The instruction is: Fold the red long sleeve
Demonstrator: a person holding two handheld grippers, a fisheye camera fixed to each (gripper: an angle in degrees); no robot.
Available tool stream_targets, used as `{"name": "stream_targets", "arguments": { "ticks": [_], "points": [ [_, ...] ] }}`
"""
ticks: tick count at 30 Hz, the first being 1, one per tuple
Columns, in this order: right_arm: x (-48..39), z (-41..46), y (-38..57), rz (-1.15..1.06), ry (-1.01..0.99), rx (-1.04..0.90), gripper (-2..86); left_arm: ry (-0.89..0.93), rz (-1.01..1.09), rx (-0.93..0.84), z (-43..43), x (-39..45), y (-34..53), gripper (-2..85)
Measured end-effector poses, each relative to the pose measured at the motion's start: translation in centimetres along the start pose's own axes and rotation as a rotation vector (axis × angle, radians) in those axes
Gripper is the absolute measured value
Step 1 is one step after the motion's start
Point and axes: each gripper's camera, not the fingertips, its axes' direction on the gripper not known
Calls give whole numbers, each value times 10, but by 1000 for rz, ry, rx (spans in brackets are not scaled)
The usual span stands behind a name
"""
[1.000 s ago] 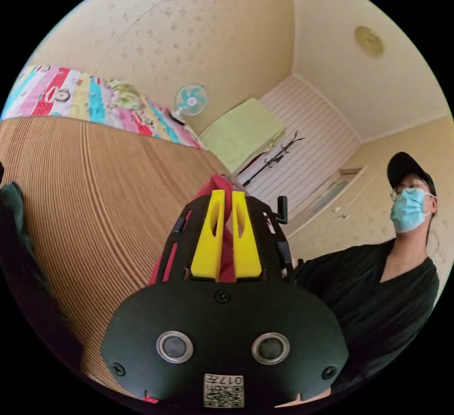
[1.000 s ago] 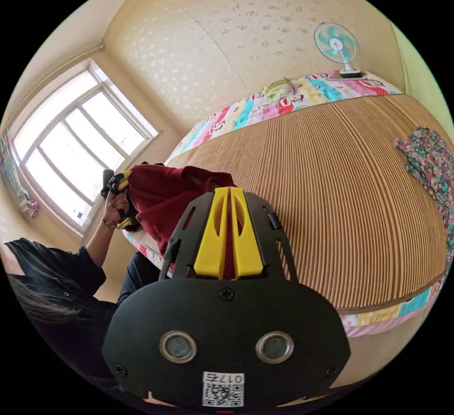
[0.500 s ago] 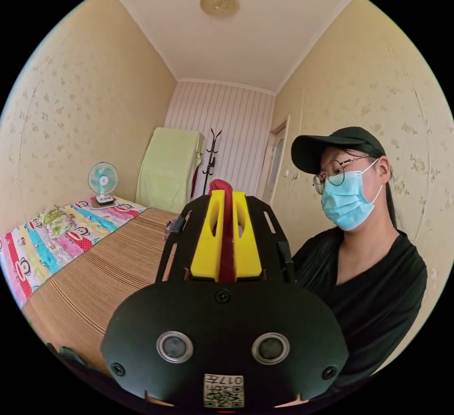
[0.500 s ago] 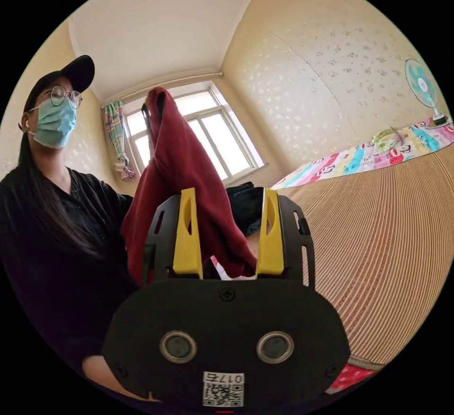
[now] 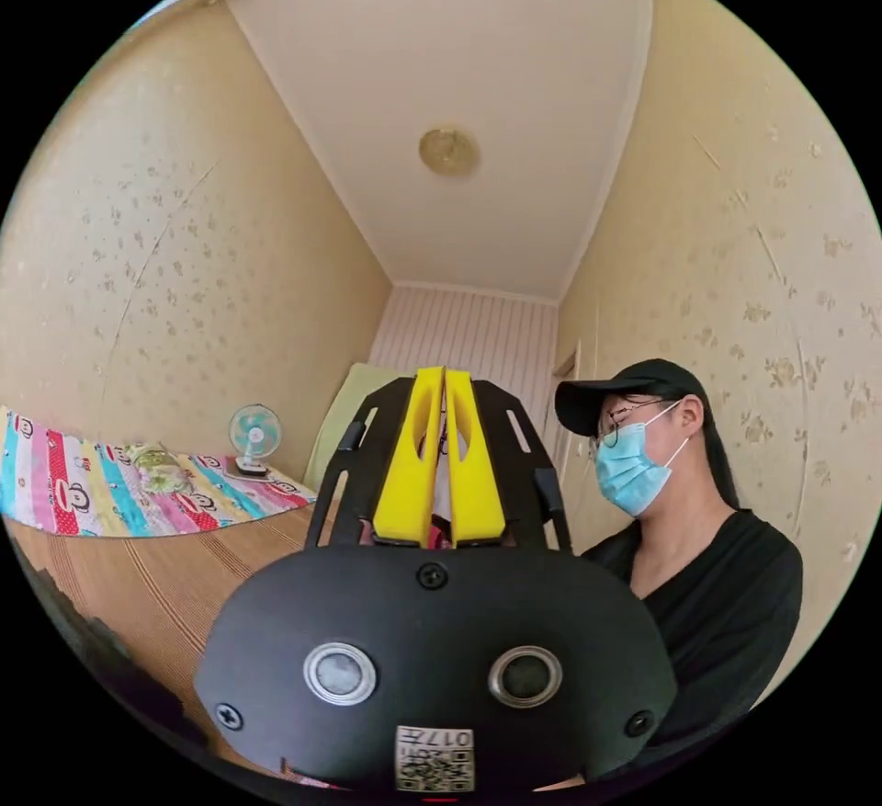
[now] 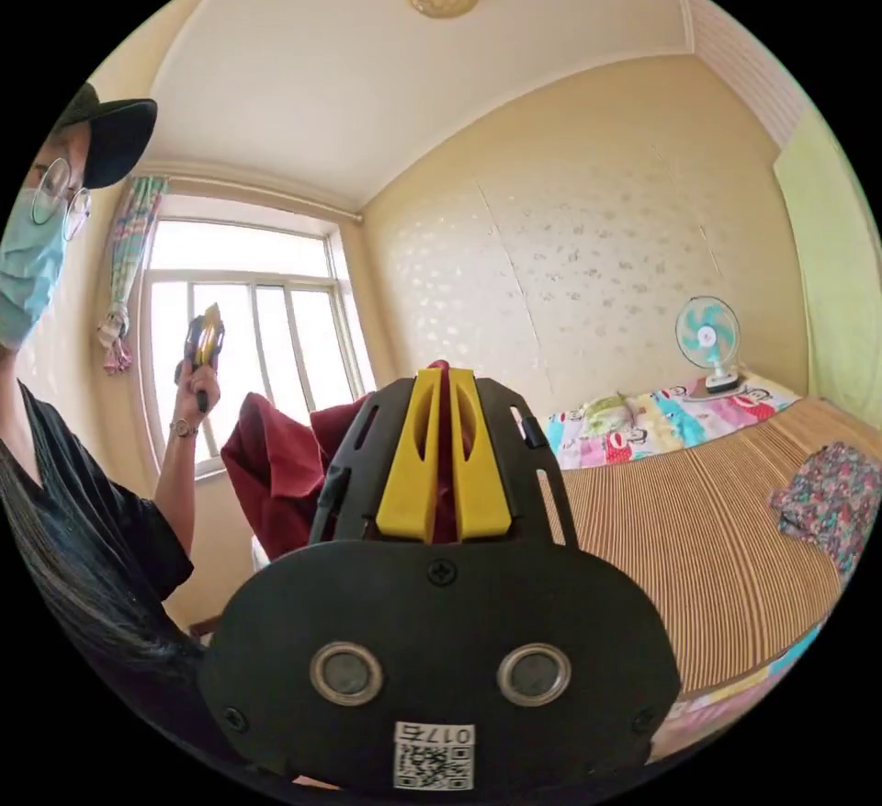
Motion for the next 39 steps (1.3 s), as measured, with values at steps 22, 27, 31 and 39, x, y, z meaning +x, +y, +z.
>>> {"name": "stream_targets", "arguments": {
  "ticks": [22,27,31,39],
  "points": [
    [-220,44,-153,-540,862,309,17,-199,-82,-547,229,88,182,59],
    [-172,15,-162,-432,1042,355,14,-269,-217,-86,157,51,131,-1],
    [-117,13,-177,-300,909,274,12,-295,-118,-43,163,34,78,-3],
    [132,319,-236,-193,622,-504,25,-630,-132,-409,293,-163,14,27]
  ]
}}
